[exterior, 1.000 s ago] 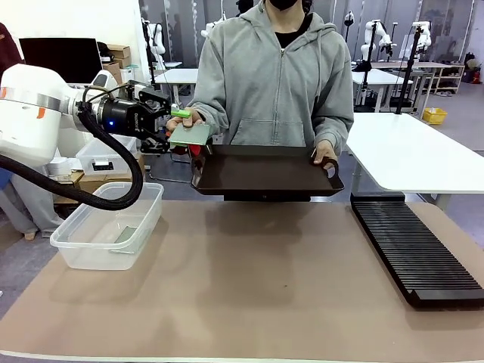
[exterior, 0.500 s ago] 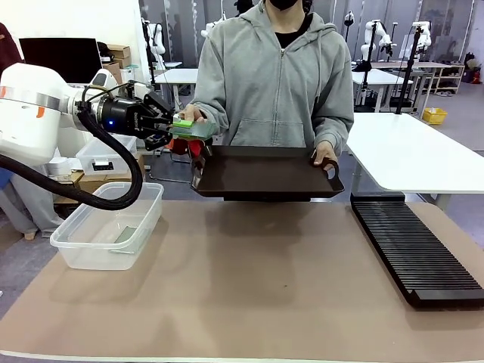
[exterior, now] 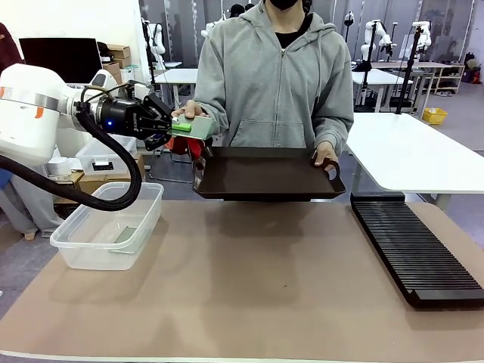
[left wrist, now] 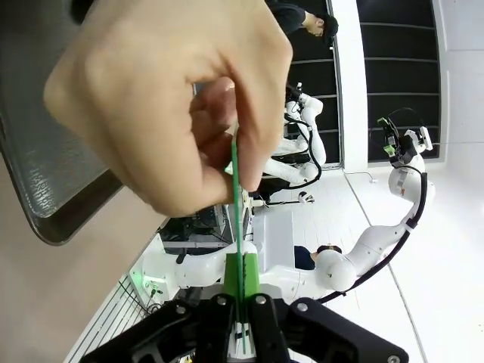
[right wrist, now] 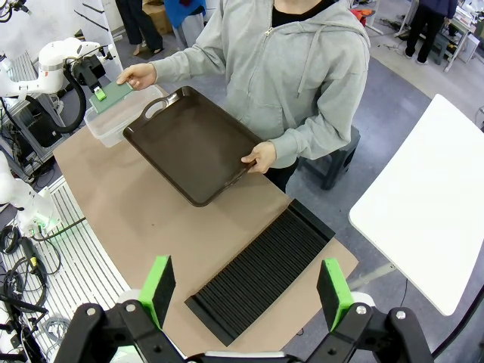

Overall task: Sort PCBs into racks and boxes based on the side picked up.
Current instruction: Pick up the Blank PCB handed by the Human.

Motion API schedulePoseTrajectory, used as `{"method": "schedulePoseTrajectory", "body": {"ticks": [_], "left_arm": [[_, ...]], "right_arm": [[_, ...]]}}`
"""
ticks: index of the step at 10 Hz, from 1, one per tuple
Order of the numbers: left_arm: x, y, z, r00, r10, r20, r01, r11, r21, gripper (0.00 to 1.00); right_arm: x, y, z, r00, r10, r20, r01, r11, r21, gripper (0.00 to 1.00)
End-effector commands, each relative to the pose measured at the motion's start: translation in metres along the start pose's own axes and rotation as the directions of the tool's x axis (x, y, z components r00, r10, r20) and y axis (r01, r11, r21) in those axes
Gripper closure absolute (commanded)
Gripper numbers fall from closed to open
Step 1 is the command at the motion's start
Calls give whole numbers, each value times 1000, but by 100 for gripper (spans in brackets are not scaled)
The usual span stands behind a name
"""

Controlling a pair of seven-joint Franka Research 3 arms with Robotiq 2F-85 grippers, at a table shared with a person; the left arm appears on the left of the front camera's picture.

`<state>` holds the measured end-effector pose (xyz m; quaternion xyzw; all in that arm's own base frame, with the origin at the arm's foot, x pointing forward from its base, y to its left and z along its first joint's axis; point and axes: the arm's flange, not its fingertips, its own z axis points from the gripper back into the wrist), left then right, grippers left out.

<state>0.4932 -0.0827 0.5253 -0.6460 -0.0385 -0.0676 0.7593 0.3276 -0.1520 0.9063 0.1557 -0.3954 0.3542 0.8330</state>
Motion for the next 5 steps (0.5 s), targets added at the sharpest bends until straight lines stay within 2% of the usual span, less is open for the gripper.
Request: {"method": "schedulePoseTrajectory", "body": {"ticks": [1,3,4,5], "left_arm": [[0,2,6,999,-25,-20,25,1000,-4,100],[0,4,2,999,-3,-49,4,1000,10,100],[-1,0,1,1000,0,-5,0,1000,-3,100],[-1,0,1,1000,0,-5,0,1000,-3,100]], "right_arm": [[-2,3,-1,1000,4,7,-4,1000,20,0],[-2,3,-1,1000,4,7,-4,1000,20,0],[-2,3,-1,1000,4,7,-4,1000,20,0],[-2,3,-1,1000,4,7,-4,1000,20,0]]}}
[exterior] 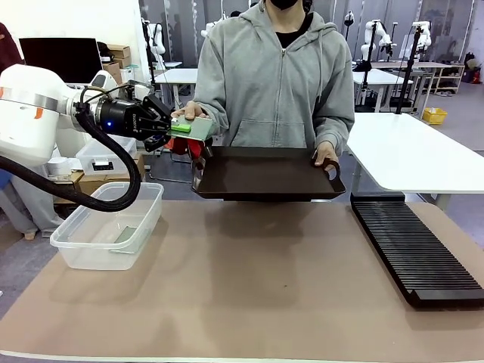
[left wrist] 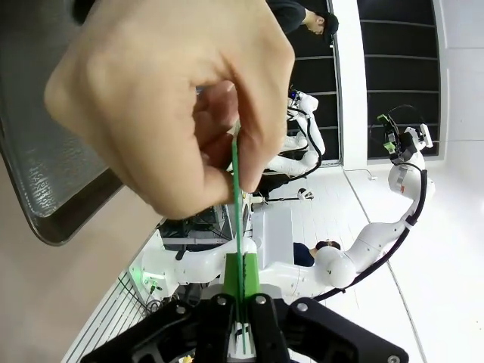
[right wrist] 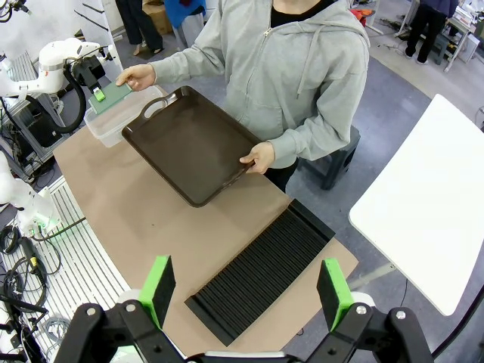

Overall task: Sort PCBs into racks and boxes based on the side picked up.
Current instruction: If the short side of the Blank PCB is picked up, insert it into the PCB Rack ; if the long side is picked up, place it in the Organizing box.

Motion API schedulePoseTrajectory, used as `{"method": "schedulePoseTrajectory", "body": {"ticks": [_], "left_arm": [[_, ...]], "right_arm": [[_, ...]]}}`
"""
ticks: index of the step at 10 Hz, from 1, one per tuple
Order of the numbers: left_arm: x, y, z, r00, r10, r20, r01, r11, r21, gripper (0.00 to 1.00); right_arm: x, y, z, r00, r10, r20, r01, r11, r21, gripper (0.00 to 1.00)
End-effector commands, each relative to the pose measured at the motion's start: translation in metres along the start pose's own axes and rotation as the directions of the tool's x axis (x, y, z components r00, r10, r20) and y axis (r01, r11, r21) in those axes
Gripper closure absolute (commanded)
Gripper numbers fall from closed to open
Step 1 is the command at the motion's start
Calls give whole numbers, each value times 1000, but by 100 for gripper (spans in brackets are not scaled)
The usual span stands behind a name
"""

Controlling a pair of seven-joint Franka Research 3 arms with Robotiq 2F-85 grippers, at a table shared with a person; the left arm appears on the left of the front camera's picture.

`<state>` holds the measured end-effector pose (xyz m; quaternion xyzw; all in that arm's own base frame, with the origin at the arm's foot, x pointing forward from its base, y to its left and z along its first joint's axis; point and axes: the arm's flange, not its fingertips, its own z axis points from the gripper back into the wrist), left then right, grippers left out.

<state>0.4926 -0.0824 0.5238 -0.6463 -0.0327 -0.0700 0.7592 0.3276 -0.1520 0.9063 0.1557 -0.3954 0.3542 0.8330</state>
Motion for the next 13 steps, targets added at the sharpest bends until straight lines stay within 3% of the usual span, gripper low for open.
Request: {"method": "schedulePoseTrajectory", "body": {"ticks": [1,13], "left_arm": [[0,-2,1,1000,-4,7,4,1000,-1,100],[0,-2,1,1000,-4,7,4,1000,-1,100]], "right_arm": [[-2,3,-1,1000,4,7,-4,1000,20,0],[-2,3,-1,1000,4,7,-4,1000,20,0]]}}
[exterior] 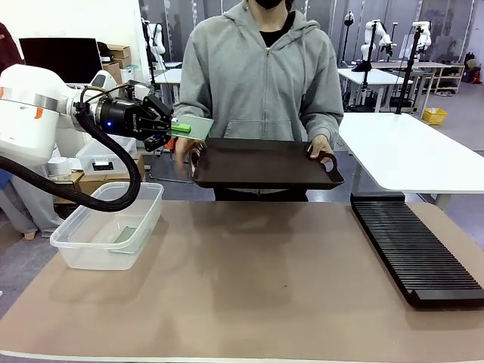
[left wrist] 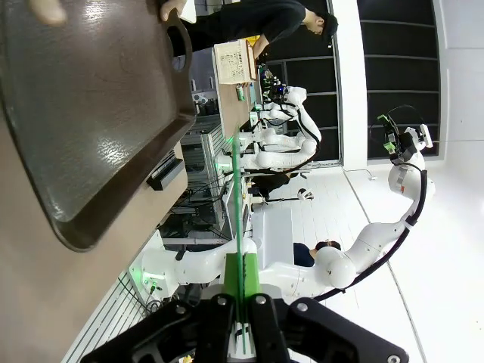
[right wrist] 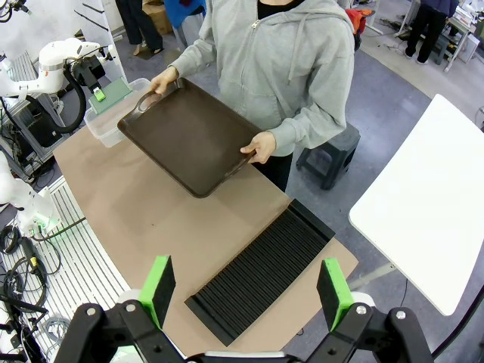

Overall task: Sort PCBs into racks and boxes based on the side picked up.
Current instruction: If the short side of the Blank PCB is picked up, insert it into the PCB Rack ; if the long side is picked up, place it in the Organizing box.

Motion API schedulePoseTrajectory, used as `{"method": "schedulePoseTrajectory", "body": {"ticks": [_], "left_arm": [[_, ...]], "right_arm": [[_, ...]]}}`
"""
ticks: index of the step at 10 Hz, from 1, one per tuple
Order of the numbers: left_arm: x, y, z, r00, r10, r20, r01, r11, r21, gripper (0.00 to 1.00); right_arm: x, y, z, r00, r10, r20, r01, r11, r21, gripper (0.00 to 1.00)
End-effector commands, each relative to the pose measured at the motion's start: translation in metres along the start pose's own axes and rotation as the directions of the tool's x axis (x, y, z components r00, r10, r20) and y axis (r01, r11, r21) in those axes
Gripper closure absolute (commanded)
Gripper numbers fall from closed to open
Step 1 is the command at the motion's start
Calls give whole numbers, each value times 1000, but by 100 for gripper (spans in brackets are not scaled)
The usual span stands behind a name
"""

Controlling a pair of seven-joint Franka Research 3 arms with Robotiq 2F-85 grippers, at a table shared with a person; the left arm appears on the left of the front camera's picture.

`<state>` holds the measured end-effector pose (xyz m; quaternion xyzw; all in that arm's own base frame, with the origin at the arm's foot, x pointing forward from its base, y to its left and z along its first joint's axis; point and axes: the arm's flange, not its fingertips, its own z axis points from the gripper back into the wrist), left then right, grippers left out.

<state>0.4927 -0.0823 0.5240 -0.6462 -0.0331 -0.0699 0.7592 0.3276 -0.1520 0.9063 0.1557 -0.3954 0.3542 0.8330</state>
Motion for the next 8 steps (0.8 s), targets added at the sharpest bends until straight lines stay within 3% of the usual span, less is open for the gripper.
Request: {"method": "schedulePoseTrajectory", "body": {"ticks": [1,8], "left_arm": [[0,-1,1,1000,-3,6,3,1000,-1,100],[0,-1,1,1000,-3,6,3,1000,-1,100]], "right_arm": [[-2,3,-1,1000,4,7,-4,1000,20,0],[-2,3,-1,1000,4,7,-4,1000,20,0]]}}
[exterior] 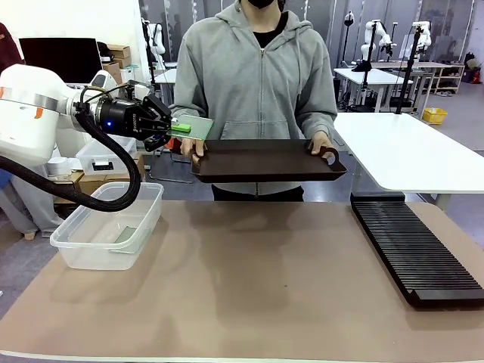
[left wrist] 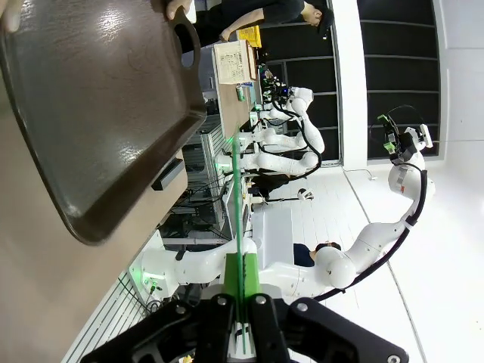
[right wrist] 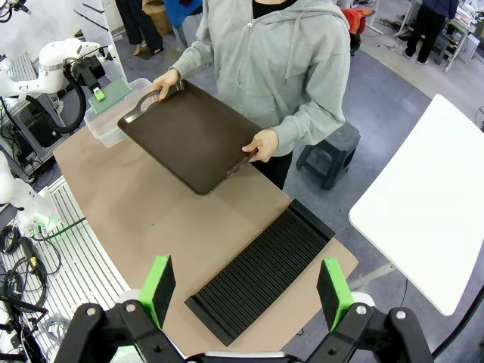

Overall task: Sort PCBs into racks and boxes based on the side picked up.
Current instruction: If the short side of the Blank PCB is picked up, insert it into the PCB Rack ; if the long side is picked up, place it in the Organizing box.

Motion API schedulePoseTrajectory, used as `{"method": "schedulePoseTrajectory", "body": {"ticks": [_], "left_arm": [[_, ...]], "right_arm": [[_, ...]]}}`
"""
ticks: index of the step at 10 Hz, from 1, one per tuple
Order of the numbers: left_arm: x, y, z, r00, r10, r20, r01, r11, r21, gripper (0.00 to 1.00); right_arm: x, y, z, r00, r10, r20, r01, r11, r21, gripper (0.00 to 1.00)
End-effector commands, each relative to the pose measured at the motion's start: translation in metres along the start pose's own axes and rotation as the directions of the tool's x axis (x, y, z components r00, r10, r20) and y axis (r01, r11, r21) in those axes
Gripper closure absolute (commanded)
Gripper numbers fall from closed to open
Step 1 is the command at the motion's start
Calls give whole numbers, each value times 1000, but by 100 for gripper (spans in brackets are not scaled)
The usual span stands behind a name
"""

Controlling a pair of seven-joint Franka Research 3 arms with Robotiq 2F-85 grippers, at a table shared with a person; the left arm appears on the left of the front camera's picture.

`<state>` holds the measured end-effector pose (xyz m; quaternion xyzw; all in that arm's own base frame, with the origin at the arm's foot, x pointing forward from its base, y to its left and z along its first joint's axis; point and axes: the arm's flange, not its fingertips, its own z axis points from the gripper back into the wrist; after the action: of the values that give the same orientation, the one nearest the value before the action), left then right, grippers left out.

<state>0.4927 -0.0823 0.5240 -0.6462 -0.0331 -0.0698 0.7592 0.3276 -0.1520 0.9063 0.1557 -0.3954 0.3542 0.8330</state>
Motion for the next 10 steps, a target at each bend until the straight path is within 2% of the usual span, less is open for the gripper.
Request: {"method": "schedulePoseTrajectory", "body": {"ticks": [1,3,4,7,9,10], "left_arm": [[0,-1,1,1000,-3,6,3,1000,-1,100],[0,0,0,1000,0,0,0,1000,0,97],[0,-7,10,999,-36,-19,38,993,110,97],[-18,-24,30,992,-110,-65,125,946,300,97],[-20,-31,60,989,-143,-32,146,933,328,97],[-23,-32,73,989,-142,-40,147,914,379,97]], "right_arm": [[-2,3,-1,1000,4,7,-4,1000,20,0],[-2,3,-1,1000,4,7,-4,1000,20,0],[-2,3,-1,1000,4,7,-4,1000,20,0],[-2,3,-1,1000,4,7,-4,1000,20,0],[-2,3,-1,1000,4,7,-4,1000,20,0],[-2,3,-1,1000,4,7,-4,1000,20,0]]}}
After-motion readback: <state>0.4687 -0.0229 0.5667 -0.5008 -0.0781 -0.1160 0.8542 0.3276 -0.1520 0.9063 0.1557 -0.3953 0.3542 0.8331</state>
